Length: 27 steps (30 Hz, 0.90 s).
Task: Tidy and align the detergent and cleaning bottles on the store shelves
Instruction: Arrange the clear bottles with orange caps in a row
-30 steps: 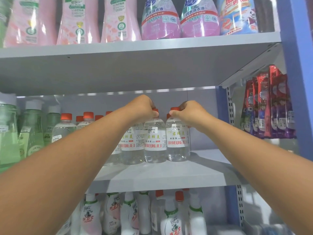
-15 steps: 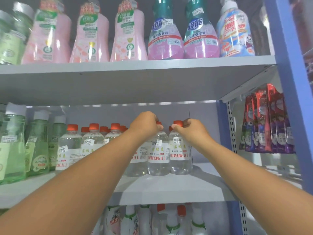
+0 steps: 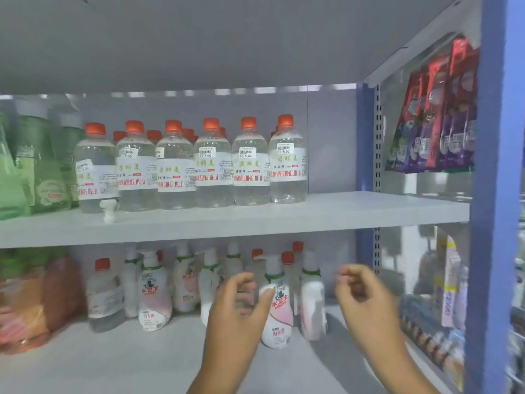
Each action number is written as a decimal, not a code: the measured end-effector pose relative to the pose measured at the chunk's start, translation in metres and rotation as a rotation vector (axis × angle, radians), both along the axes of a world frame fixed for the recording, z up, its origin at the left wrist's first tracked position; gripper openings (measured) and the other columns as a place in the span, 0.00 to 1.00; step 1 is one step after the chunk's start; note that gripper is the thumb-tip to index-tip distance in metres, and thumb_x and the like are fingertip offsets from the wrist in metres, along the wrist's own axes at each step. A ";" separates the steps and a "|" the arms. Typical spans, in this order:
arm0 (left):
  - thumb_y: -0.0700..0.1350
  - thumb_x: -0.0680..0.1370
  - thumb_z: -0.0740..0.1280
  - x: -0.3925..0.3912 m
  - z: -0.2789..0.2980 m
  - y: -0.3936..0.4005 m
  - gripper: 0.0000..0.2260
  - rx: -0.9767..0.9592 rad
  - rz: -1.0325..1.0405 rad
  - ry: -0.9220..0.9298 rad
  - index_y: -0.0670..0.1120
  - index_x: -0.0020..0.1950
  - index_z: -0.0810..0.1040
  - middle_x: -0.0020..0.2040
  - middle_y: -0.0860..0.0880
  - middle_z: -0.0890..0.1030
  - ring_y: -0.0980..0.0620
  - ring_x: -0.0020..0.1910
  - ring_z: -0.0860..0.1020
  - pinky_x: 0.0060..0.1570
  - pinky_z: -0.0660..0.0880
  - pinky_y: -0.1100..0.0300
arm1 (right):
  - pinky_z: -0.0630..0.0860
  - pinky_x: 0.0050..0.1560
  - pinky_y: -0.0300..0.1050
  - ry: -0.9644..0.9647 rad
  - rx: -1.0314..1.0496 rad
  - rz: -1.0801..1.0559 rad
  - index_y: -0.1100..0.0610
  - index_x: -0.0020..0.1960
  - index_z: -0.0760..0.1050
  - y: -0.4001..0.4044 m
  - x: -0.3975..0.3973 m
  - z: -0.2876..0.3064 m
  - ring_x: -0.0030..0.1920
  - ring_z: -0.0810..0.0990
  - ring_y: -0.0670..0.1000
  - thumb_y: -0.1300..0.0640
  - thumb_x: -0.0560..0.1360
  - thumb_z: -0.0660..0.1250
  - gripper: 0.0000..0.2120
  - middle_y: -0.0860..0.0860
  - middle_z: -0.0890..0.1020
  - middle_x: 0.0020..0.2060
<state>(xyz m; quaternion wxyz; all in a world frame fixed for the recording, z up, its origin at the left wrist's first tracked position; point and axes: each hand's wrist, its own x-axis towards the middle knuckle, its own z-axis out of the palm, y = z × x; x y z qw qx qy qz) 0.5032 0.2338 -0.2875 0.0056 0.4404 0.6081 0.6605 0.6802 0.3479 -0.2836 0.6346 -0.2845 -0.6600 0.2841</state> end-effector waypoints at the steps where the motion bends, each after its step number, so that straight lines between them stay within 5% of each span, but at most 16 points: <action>1: 0.58 0.70 0.79 -0.004 -0.014 0.018 0.21 -0.179 -0.022 -0.015 0.60 0.60 0.76 0.56 0.59 0.81 0.59 0.52 0.80 0.53 0.78 0.62 | 0.73 0.48 0.29 -0.142 -0.139 0.015 0.43 0.55 0.79 0.015 -0.011 -0.016 0.48 0.81 0.43 0.60 0.77 0.74 0.13 0.47 0.84 0.54; 4: 0.60 0.67 0.79 -0.016 -0.044 0.062 0.24 -0.384 -0.056 -0.038 0.59 0.58 0.73 0.55 0.59 0.82 0.60 0.53 0.81 0.56 0.80 0.53 | 0.73 0.62 0.44 -0.444 -0.298 0.035 0.55 0.72 0.71 0.048 -0.037 -0.043 0.63 0.76 0.51 0.50 0.74 0.77 0.31 0.52 0.75 0.65; 10: 0.58 0.67 0.78 -0.044 -0.052 0.059 0.17 -0.360 0.000 -0.118 0.62 0.52 0.75 0.44 0.58 0.85 0.60 0.42 0.84 0.43 0.83 0.53 | 0.73 0.33 0.38 -0.402 -0.309 -0.050 0.50 0.48 0.76 0.075 -0.054 -0.050 0.42 0.82 0.47 0.47 0.69 0.78 0.14 0.46 0.82 0.41; 14: 0.56 0.71 0.78 -0.099 -0.053 0.005 0.15 -0.306 0.166 -0.109 0.61 0.52 0.77 0.41 0.60 0.85 0.61 0.35 0.84 0.36 0.84 0.52 | 0.69 0.31 0.33 -0.354 -0.306 -0.147 0.53 0.55 0.77 0.110 -0.033 -0.049 0.37 0.79 0.44 0.53 0.71 0.77 0.16 0.42 0.80 0.37; 17: 0.50 0.72 0.79 -0.131 -0.045 -0.017 0.16 -0.341 0.249 -0.117 0.54 0.56 0.77 0.45 0.53 0.85 0.52 0.42 0.84 0.45 0.83 0.46 | 0.70 0.38 0.42 -0.388 -0.339 -0.128 0.59 0.64 0.74 0.125 -0.031 -0.051 0.40 0.78 0.53 0.55 0.74 0.76 0.22 0.48 0.80 0.40; 21: 0.51 0.71 0.79 -0.130 -0.048 -0.026 0.24 -0.304 0.468 0.017 0.48 0.61 0.73 0.57 0.48 0.78 0.45 0.55 0.78 0.55 0.78 0.43 | 0.76 0.46 0.47 -0.358 -0.337 -0.238 0.63 0.63 0.74 0.116 -0.035 -0.052 0.47 0.80 0.59 0.52 0.75 0.77 0.24 0.57 0.81 0.47; 24: 0.57 0.75 0.72 -0.103 -0.049 -0.012 0.15 -0.078 0.474 0.322 0.57 0.55 0.70 0.53 0.58 0.72 0.55 0.54 0.73 0.53 0.75 0.56 | 0.77 0.45 0.47 -0.286 -0.096 -0.396 0.57 0.54 0.76 0.089 -0.047 -0.057 0.49 0.78 0.55 0.49 0.76 0.71 0.13 0.55 0.78 0.50; 27: 0.55 0.77 0.71 -0.080 -0.040 0.037 0.10 -0.130 0.130 0.285 0.61 0.54 0.73 0.52 0.63 0.75 0.62 0.52 0.76 0.47 0.70 0.73 | 0.78 0.48 0.41 -0.285 -0.152 -0.054 0.49 0.59 0.76 0.072 -0.080 -0.047 0.50 0.80 0.49 0.49 0.76 0.74 0.14 0.48 0.79 0.54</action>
